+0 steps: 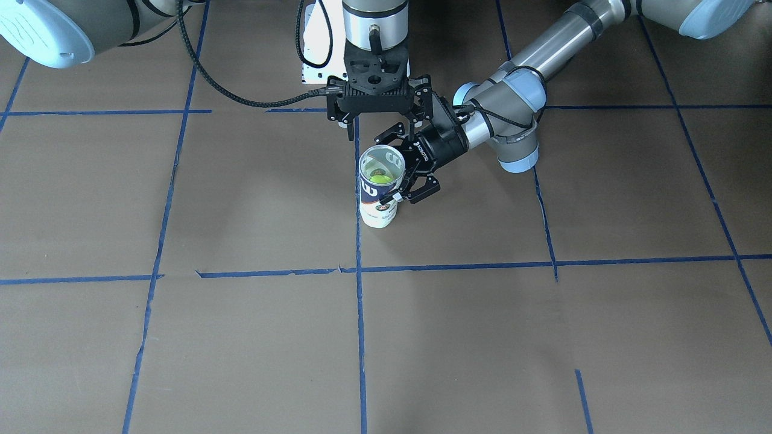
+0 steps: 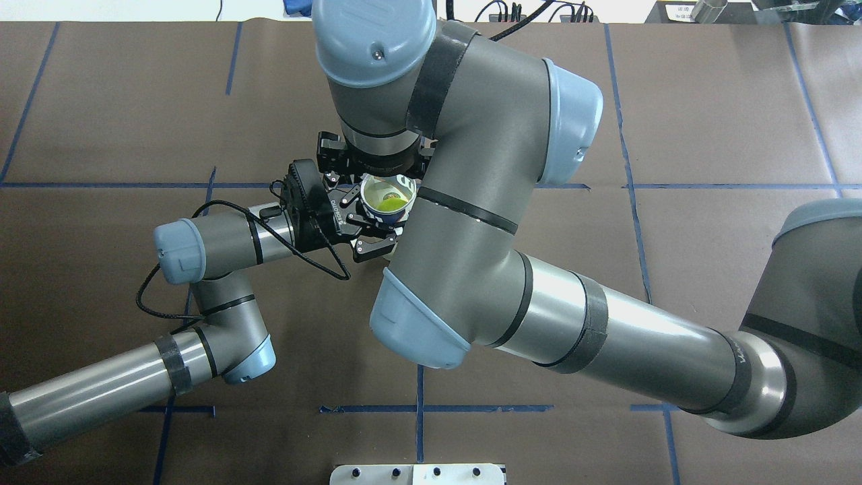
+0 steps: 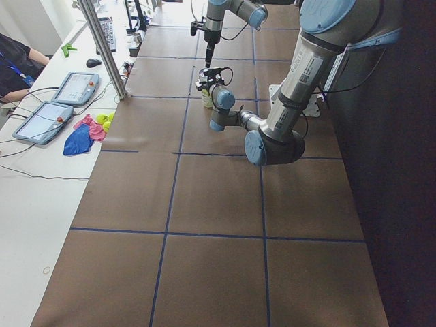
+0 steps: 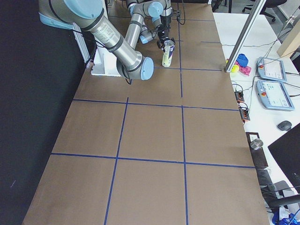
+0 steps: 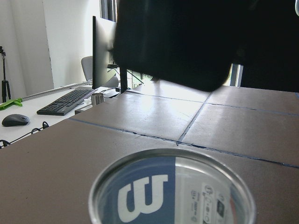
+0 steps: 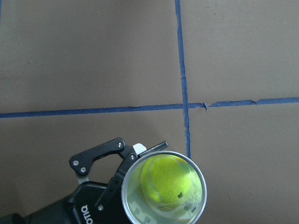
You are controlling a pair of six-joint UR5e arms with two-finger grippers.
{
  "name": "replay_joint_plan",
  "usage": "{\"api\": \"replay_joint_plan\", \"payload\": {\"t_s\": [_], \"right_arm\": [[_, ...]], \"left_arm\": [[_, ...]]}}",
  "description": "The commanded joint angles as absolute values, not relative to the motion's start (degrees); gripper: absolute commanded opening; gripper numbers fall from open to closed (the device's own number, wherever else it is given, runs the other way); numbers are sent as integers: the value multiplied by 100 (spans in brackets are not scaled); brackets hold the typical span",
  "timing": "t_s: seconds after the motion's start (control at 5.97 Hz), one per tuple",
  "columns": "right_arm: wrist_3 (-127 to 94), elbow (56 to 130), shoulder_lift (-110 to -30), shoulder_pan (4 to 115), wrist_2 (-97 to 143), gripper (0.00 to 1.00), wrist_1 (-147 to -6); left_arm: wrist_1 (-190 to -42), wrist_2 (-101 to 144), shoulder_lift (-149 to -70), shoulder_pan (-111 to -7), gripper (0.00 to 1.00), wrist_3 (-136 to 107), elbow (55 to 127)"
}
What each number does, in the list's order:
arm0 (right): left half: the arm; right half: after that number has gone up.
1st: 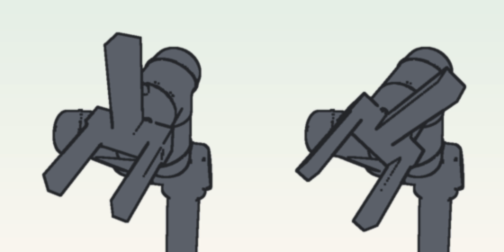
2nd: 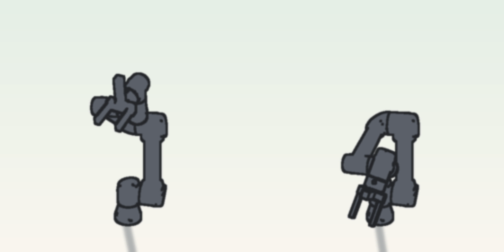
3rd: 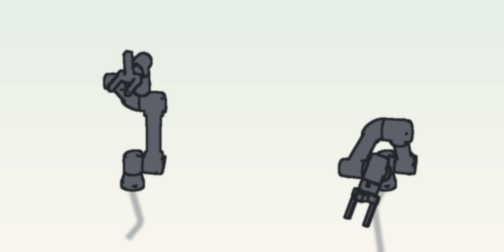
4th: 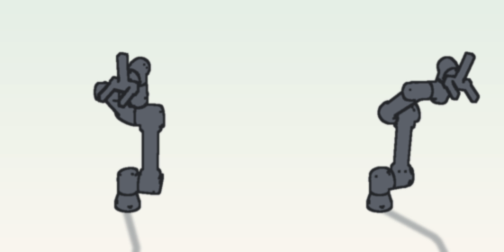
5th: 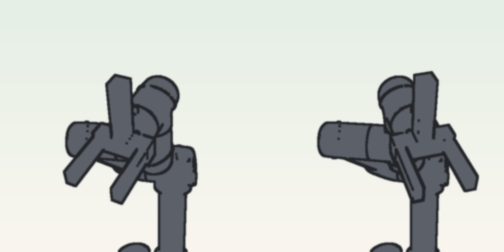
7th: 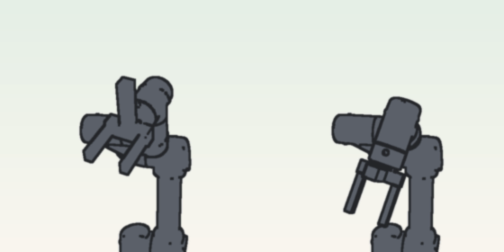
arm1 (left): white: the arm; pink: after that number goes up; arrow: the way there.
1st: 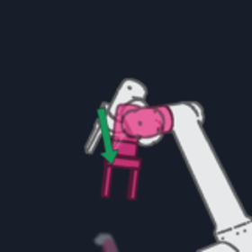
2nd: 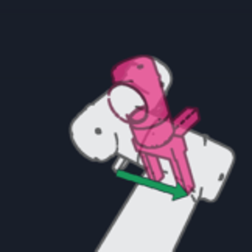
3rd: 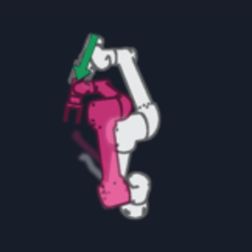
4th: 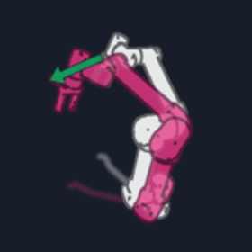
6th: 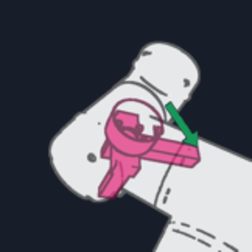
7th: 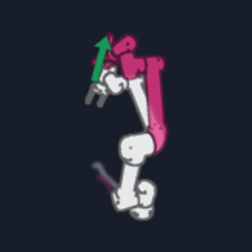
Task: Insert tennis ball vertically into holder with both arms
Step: 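Drop the second ball into the tube by opening the right gripper, then open the left gripper off the tube while the right arm withdraws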
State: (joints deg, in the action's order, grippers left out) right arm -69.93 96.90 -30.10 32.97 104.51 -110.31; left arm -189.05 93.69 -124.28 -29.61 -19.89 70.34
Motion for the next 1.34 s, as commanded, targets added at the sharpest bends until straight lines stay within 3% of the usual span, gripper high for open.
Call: {"api": "replay_joint_plan", "payload": {"t_s": [0.0,0.34,0.67,1.17], "right_arm": [[-6419,10095,-3503,3627,10703,100,-11022],[-5262,10449,-4224,4382,11282,100,-11013],[-4198,10450,-4664,5041,11625,100,-11004],[-1688,10415,-5762,6499,12277,100,-10995]], "left_arm": [[-18905,9378,-12419,-3093,89,-2256,7118],[-18879,9387,-12384,-3164,96,-2268,7513],[-18861,9387,-12366,-3216,96,-2285,7778],[-17224,9439,-12384,-3970,96,-2303,8164]]}}
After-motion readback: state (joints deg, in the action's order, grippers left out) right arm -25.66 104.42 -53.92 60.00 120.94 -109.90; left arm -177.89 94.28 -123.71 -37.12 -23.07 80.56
